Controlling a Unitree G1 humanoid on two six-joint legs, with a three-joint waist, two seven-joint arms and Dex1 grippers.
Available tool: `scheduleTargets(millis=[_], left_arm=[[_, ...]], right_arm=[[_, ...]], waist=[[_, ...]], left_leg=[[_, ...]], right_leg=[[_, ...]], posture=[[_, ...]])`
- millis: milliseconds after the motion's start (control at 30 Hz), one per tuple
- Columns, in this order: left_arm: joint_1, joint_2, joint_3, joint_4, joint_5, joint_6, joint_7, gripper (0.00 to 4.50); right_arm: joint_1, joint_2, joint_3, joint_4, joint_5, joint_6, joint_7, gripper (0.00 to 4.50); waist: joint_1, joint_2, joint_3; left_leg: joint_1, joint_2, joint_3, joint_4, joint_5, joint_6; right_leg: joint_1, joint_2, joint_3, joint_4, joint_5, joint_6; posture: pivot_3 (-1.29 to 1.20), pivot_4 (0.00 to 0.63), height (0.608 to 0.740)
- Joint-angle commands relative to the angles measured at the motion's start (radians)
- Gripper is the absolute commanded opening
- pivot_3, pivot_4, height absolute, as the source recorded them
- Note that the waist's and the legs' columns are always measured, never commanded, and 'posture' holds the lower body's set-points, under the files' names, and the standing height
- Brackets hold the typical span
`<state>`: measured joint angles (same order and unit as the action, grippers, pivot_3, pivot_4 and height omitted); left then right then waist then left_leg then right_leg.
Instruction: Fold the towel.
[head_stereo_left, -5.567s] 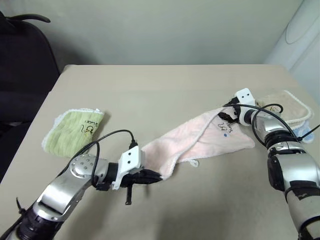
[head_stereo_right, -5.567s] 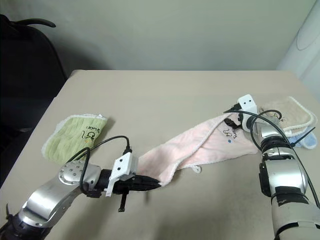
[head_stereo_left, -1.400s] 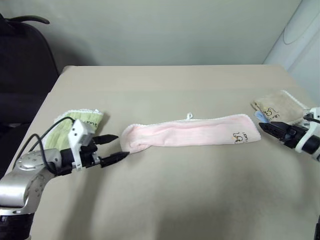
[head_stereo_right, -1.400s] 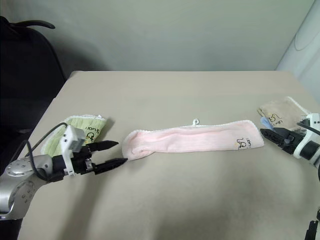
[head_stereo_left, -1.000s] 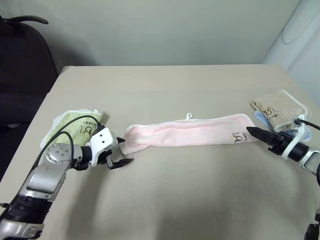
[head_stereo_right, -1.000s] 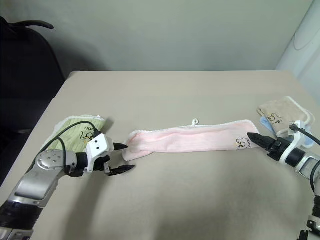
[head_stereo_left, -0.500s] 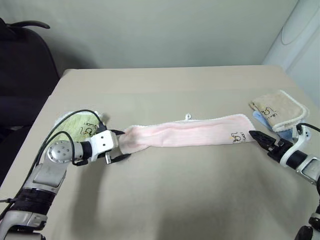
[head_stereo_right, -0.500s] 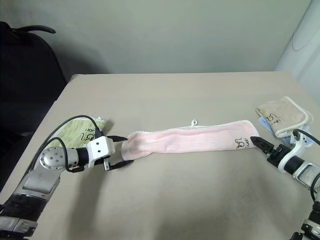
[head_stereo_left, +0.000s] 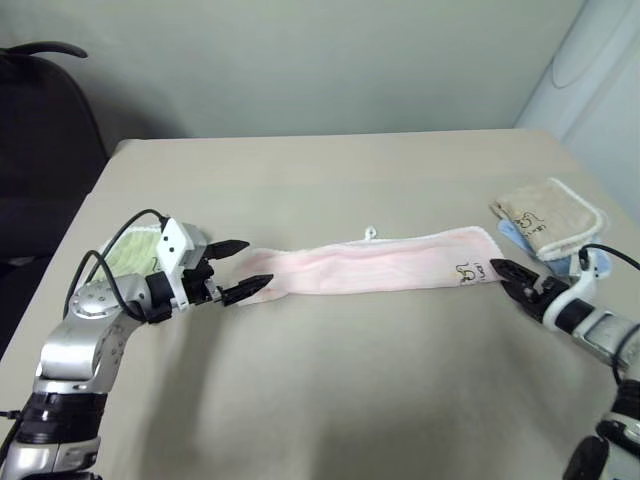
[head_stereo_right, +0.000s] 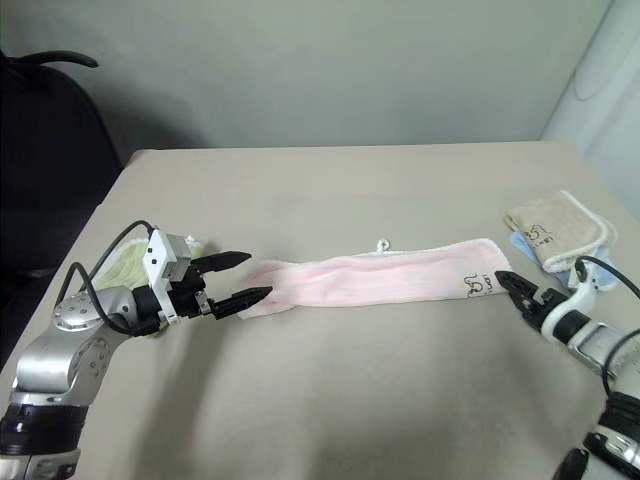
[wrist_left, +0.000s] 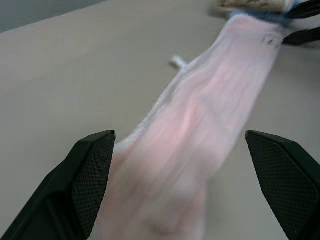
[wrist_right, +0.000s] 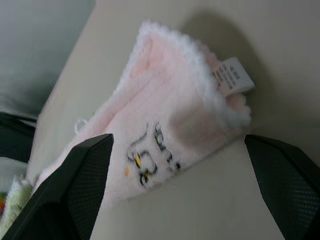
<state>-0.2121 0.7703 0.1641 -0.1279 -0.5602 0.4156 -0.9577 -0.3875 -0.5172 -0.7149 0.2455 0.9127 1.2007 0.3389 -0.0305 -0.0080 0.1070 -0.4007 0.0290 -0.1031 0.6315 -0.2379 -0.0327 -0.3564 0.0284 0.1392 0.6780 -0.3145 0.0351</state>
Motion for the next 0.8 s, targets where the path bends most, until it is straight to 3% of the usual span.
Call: scheduleTargets(millis=[33, 233, 267, 400, 667, 800], left_arm=[[0.001, -0.01, 0.026, -0.05, -0.015, 0.023, 0.027, 4.5], [-0.008, -0.054, 0.044, -0.093, -0.036, 0.052, 0.086, 4.5], [-0.002, -0.061, 0.049, -0.104, -0.041, 0.055, 0.099, 4.5], [0.01, -0.088, 0.07, -0.133, -0.066, 0.071, 0.141, 4.5], [0.023, -0.139, 0.079, -0.176, -0.079, 0.087, 0.21, 4.5], [0.021, -0.135, 0.058, -0.167, -0.05, 0.077, 0.217, 4.5]], right_arm=[[-0.066, 0.016, 0.042, 0.11, -0.058, -0.079, -0.025, 4.46], [-0.165, 0.032, 0.092, 0.266, -0.116, -0.171, -0.015, 4.46], [-0.169, 0.03, 0.1, 0.272, -0.12, -0.173, -0.008, 4.3], [-0.169, 0.021, 0.108, 0.274, -0.123, -0.169, 0.005, 3.16], [-0.14, -0.028, 0.08, 0.191, -0.091, -0.134, 0.026, 0.22], [-0.139, -0.077, 0.077, 0.16, -0.095, -0.145, 0.053, 0.04]], waist=[[-0.004, -0.002, -0.001], [-0.007, -0.008, -0.004], [-0.007, -0.009, -0.005], [-0.006, -0.009, -0.004], [0.0, -0.008, -0.003], [0.013, -0.007, -0.002]], left_leg=[[0.0, 0.0, 0.0, 0.0, 0.0, 0.0], [0.001, 0.0, -0.001, 0.0, 0.0, 0.0], [0.001, 0.0, -0.001, 0.0, 0.0, 0.0], [0.001, 0.0, -0.001, 0.0, 0.0, 0.0], [0.001, 0.0, -0.001, 0.0, 0.0, -0.001], [0.0, -0.001, -0.001, 0.0, 0.0, -0.001]], right_leg=[[0.0, 0.0, 0.0, 0.0, 0.0, 0.0], [0.001, 0.0, 0.0, 0.0, 0.0, 0.0], [0.001, 0.0, 0.0, 0.0, 0.0, 0.0], [0.002, 0.0, -0.001, 0.0, 0.0, 0.0], [0.002, 0.0, -0.001, 0.0, 0.0, 0.0], [0.001, 0.0, -0.001, 0.0, 0.0, 0.0]], posture=[[0.0, 0.15, 0.74], [0.0, 0.15, 0.74], [0.0, 0.15, 0.74], [0.0, 0.15, 0.74], [0.0, 0.15, 0.74], [0.0, 0.15, 0.74]])
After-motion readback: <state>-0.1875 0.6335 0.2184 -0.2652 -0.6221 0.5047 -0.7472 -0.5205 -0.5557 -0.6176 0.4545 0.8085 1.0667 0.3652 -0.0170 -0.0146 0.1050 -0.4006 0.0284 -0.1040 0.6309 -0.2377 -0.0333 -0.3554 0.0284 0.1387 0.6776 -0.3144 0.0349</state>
